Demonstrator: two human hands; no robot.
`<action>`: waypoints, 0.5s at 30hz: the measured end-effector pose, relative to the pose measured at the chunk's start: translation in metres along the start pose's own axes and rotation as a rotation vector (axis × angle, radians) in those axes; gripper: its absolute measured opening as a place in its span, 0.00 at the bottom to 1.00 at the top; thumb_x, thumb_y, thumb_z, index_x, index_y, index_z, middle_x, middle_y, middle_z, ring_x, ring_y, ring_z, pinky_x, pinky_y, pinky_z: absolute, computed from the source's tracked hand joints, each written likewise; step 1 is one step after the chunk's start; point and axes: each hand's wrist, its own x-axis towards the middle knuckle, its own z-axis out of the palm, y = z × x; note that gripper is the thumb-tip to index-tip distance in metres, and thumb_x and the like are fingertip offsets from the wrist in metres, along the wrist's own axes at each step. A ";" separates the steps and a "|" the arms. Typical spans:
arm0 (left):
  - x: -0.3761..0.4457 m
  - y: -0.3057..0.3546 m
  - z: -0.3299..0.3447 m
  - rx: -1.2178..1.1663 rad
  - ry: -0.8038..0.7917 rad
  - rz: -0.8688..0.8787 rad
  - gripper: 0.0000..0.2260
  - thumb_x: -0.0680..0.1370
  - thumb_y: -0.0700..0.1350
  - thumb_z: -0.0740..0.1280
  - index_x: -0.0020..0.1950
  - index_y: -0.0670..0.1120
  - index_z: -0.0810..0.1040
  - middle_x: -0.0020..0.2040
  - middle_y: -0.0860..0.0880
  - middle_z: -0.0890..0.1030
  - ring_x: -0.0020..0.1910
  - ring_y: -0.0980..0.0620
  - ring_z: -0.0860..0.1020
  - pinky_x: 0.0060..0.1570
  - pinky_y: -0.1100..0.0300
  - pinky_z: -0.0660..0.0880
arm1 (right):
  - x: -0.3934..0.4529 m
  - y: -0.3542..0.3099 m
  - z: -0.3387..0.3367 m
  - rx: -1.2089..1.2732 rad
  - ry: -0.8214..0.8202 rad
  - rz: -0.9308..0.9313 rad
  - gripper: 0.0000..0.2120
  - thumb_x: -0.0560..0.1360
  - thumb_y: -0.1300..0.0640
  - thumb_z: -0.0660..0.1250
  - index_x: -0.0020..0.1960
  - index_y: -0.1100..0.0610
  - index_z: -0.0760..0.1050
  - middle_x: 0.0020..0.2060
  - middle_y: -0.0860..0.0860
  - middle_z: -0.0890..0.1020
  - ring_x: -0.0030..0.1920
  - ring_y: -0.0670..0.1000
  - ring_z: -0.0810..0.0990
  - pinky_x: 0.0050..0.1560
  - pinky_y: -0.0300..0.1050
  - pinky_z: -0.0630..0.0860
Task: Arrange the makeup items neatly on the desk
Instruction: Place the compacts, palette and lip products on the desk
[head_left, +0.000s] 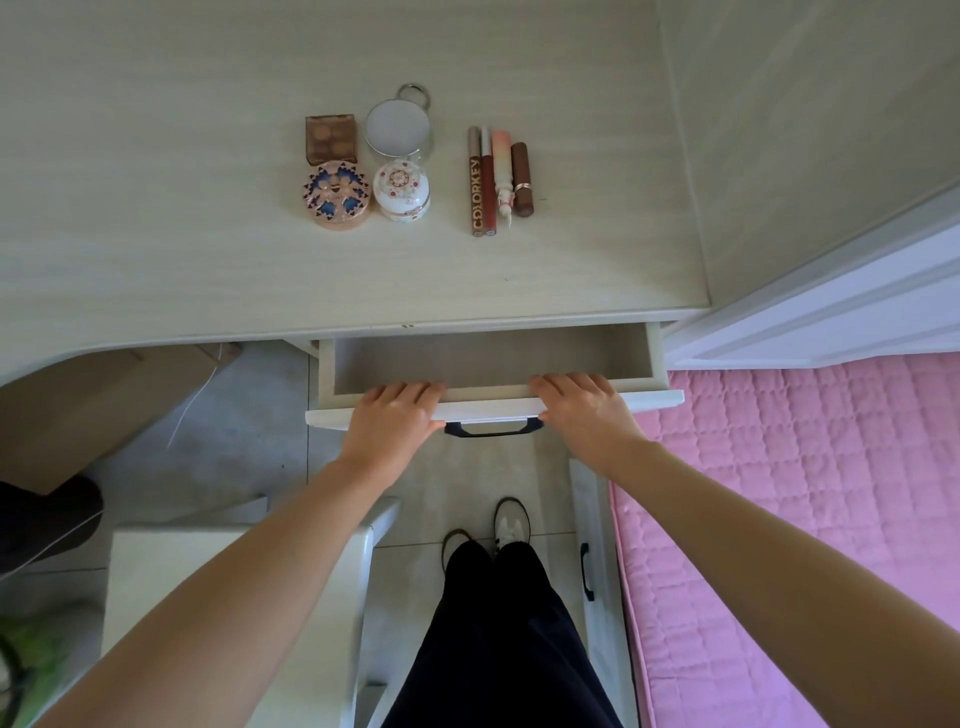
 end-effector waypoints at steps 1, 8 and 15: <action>0.003 -0.002 0.000 -0.001 0.003 0.003 0.21 0.63 0.51 0.80 0.51 0.45 0.82 0.41 0.49 0.84 0.38 0.46 0.82 0.38 0.57 0.78 | 0.003 0.001 -0.001 0.006 0.005 -0.001 0.22 0.80 0.50 0.56 0.73 0.55 0.61 0.65 0.50 0.73 0.63 0.55 0.72 0.64 0.50 0.66; 0.021 -0.010 0.003 -0.034 0.049 -0.047 0.21 0.63 0.49 0.80 0.53 0.44 0.82 0.43 0.47 0.84 0.39 0.44 0.81 0.43 0.55 0.78 | 0.022 0.009 -0.008 0.015 0.055 0.006 0.22 0.80 0.50 0.58 0.71 0.55 0.63 0.63 0.51 0.74 0.61 0.57 0.73 0.62 0.50 0.66; 0.024 -0.005 0.001 -0.217 0.031 -0.208 0.18 0.68 0.45 0.77 0.56 0.43 0.81 0.48 0.46 0.83 0.47 0.43 0.79 0.50 0.52 0.77 | 0.023 0.010 -0.008 0.132 0.193 0.002 0.20 0.76 0.57 0.65 0.66 0.61 0.72 0.58 0.58 0.79 0.58 0.62 0.76 0.64 0.57 0.69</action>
